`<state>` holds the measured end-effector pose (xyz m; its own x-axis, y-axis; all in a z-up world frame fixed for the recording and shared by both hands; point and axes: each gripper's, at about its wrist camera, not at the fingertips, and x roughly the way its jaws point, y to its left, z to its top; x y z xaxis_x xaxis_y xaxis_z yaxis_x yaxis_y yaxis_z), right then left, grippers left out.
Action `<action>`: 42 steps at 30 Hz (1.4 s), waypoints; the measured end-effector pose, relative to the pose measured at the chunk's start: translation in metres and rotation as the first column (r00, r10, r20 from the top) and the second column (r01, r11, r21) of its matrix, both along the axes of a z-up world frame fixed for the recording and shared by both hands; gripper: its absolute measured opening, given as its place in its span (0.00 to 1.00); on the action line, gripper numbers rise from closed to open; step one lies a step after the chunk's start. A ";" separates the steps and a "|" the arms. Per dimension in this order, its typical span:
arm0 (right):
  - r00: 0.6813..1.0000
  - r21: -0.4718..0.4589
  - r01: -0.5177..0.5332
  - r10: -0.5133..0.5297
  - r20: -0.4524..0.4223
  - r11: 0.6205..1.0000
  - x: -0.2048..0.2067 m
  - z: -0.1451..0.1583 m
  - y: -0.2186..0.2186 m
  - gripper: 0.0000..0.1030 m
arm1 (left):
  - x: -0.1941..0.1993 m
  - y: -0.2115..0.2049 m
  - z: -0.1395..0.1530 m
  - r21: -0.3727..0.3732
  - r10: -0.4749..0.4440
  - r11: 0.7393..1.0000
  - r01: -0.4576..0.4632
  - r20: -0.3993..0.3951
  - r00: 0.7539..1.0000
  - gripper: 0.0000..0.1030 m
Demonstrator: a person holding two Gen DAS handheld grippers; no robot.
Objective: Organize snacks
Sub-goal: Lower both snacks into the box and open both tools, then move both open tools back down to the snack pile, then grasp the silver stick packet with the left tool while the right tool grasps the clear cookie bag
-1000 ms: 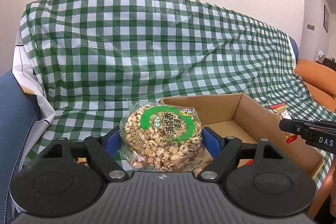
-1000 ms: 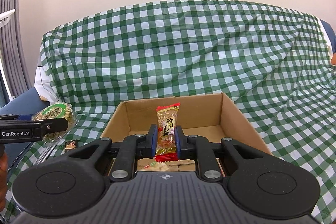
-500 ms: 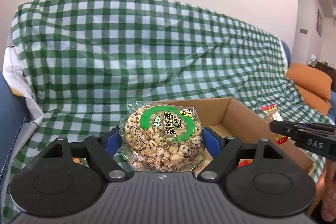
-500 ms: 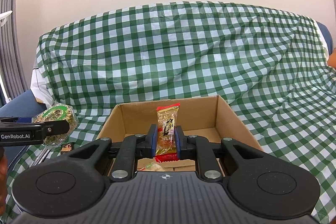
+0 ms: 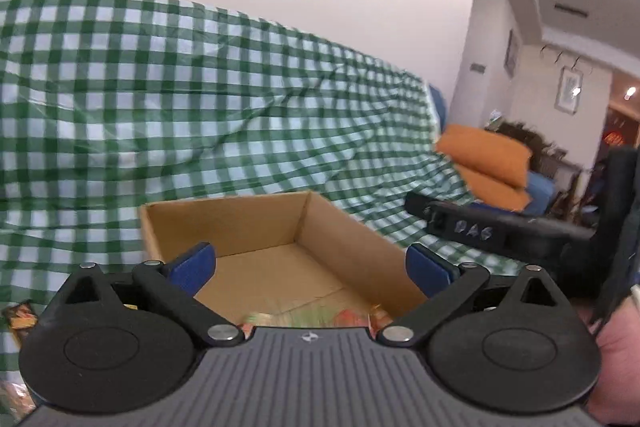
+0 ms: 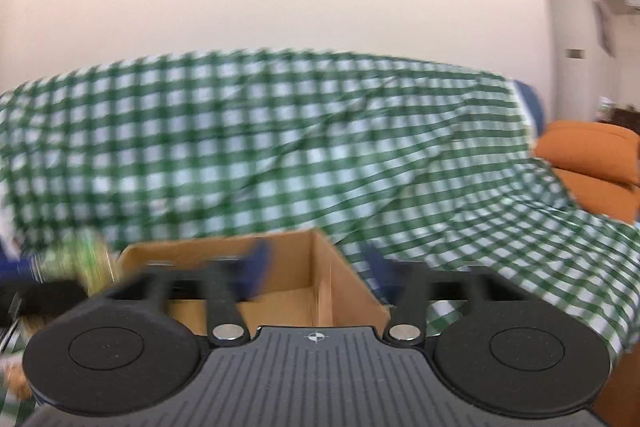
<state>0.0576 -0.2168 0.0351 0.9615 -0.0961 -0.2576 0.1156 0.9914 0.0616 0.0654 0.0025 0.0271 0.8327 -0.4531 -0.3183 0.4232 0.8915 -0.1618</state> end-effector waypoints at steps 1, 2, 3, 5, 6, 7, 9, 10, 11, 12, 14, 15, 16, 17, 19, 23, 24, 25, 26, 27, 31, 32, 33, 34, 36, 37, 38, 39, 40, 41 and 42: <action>1.000 0.009 0.001 -0.001 -0.005 1.000 0.001 0.000 -0.001 0.83 | 0.000 0.001 -0.001 0.002 0.019 1.000 -0.019 0.000 1.000 0.99; 1.000 0.012 -0.002 0.002 -0.012 1.000 0.001 -0.001 0.000 0.82 | 0.000 0.004 -0.002 -0.007 0.039 0.999 -0.039 -0.001 0.999 0.99; 1.000 0.014 -0.004 0.004 -0.016 1.000 0.001 -0.002 0.000 0.82 | 0.001 0.008 -0.002 -0.016 0.059 0.998 -0.059 -0.004 0.998 0.99; 1.000 0.016 -0.016 0.016 -0.022 1.000 0.002 -0.003 0.003 0.82 | 0.002 0.018 -0.003 -0.019 0.100 0.995 -0.101 -0.021 0.995 0.96; 0.999 0.016 -0.024 0.024 -0.026 1.000 0.003 -0.003 0.006 0.82 | 0.002 0.025 -0.003 -0.020 0.116 0.993 -0.117 -0.030 0.993 0.94; 0.999 0.017 -0.035 0.036 -0.030 0.999 0.003 -0.004 0.008 0.82 | 0.003 0.032 -0.003 -0.022 0.133 0.991 -0.134 -0.044 0.990 0.92; 0.997 0.018 -0.062 0.063 -0.041 0.998 0.005 -0.004 0.015 0.82 | 0.004 0.051 -0.001 -0.026 0.171 0.985 -0.173 -0.076 0.982 0.75; 0.996 0.017 -0.078 0.079 -0.046 0.997 0.005 -0.005 0.019 0.82 | 0.004 0.060 0.000 -0.027 0.191 0.981 -0.195 -0.091 0.977 0.69; 0.994 0.016 -0.095 0.096 -0.051 0.995 0.006 -0.005 0.023 0.82 | 0.005 0.069 0.001 -0.028 0.215 0.975 -0.219 -0.101 0.971 0.58; 0.992 0.015 -0.111 0.112 -0.055 0.994 0.007 -0.005 0.028 0.82 | 0.007 0.077 0.003 -0.026 0.236 0.970 -0.240 -0.108 0.966 0.49; 0.988 0.013 -0.141 0.141 -0.061 0.990 0.007 -0.005 0.037 0.82 | 0.006 0.095 0.005 -0.001 0.285 0.958 -0.287 -0.118 0.951 0.39; 0.985 0.013 -0.158 0.159 -0.064 0.987 0.007 -0.005 0.042 0.82 | 0.007 0.102 0.007 0.012 0.294 0.956 -0.294 -0.124 0.948 0.37; 0.982 0.014 -0.174 0.175 -0.066 0.985 0.007 -0.006 0.046 0.82 | 0.011 0.111 0.009 0.044 0.299 0.954 -0.295 -0.129 0.946 0.37; 0.980 0.014 -0.186 0.187 -0.068 0.982 0.008 -0.006 0.050 0.82 | 0.014 0.118 0.013 0.085 0.314 0.949 -0.305 -0.123 0.941 0.36; 0.973 0.022 -0.217 0.218 -0.072 0.976 0.008 -0.006 0.057 0.75 | 0.023 0.141 0.022 0.141 0.367 0.926 -0.350 -0.114 0.923 0.36; 0.947 0.068 -0.304 0.309 -0.088 0.950 0.008 -0.006 0.066 0.39 | 0.042 0.199 0.024 0.113 0.469 0.883 -0.456 -0.152 0.870 0.36; 0.939 0.076 -0.326 0.332 -0.094 0.942 0.008 -0.007 0.069 0.34 | 0.040 0.212 0.015 0.113 0.491 0.871 -0.479 -0.151 0.858 0.36; 0.931 0.083 -0.344 0.352 -0.100 0.935 0.008 -0.008 0.071 0.34 | 0.041 0.227 -0.002 0.134 0.520 0.854 -0.503 -0.180 0.835 0.36; 0.922 0.090 -0.364 0.373 -0.106 0.927 0.008 -0.009 0.073 0.34 | 0.051 0.239 -0.016 0.222 0.559 0.829 -0.514 -0.282 0.780 0.18; 0.908 0.103 -0.391 0.402 -0.115 0.914 0.009 -0.010 0.075 0.34 | 0.056 0.251 -0.026 0.277 0.621 0.784 -0.556 -0.332 0.710 0.06; 0.860 0.097 -0.485 0.494 -0.130 0.869 0.008 -0.011 0.088 0.34 | 0.061 0.296 -0.043 0.132 0.603 0.761 -0.636 -0.508 0.615 0.06; 0.851 0.092 -0.501 0.509 -0.129 0.861 0.007 -0.010 0.091 0.35 | 0.061 0.302 -0.046 0.113 0.599 0.750 -0.651 -0.532 0.598 0.06; 0.839 0.085 -0.523 0.530 -0.124 0.848 0.006 -0.009 0.096 0.35 | 0.062 0.308 -0.048 0.096 0.596 0.740 -0.666 -0.551 0.583 0.06; 0.832 0.075 -0.537 0.542 -0.119 0.840 0.004 -0.006 0.100 0.35 | 0.063 0.315 -0.051 0.066 0.587 0.727 -0.683 -0.577 0.569 0.06; 0.824 0.067 -0.550 0.554 -0.120 0.833 0.007 -0.001 0.112 0.35 | 0.066 0.323 -0.056 0.009 0.558 0.708 -0.707 -0.622 0.550 0.08; 0.815 0.089 -0.559 0.567 -0.124 0.824 0.010 0.002 0.119 0.36 | 0.065 0.330 -0.059 -0.008 0.544 0.700 -0.714 -0.642 0.540 0.10; 0.803 0.120 -0.570 0.582 -0.130 0.813 0.013 0.004 0.126 0.38 | 0.071 0.329 -0.064 -0.017 0.533 0.697 -0.717 -0.656 0.534 0.13; 0.789 0.157 -0.577 0.597 -0.144 0.801 0.018 0.004 0.136 0.43 | 0.072 0.332 -0.067 -0.022 0.522 0.696 -0.718 -0.671 0.526 0.19; 0.773 0.210 -0.577 0.611 -0.170 0.789 0.025 0.002 0.148 0.46 | 0.073 0.328 -0.068 -0.015 0.523 0.695 -0.719 -0.675 0.520 0.22; 0.764 0.252 -0.569 0.617 -0.191 0.783 0.029 -0.002 0.156 0.54 | 0.073 0.326 -0.069 -0.002 0.531 0.695 -0.719 -0.673 0.515 0.26; 0.759 0.297 -0.547 0.613 -0.220 0.783 0.035 -0.008 0.169 0.65 | 0.075 0.323 -0.071 0.011 0.539 0.697 -0.717 -0.667 0.514 0.29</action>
<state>0.0928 -0.0479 0.0275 0.6906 0.5416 -0.4794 -0.4325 0.8405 0.3264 0.1405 0.3255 -0.0441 0.6024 -0.0174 -0.7980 -0.4980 0.7731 -0.3927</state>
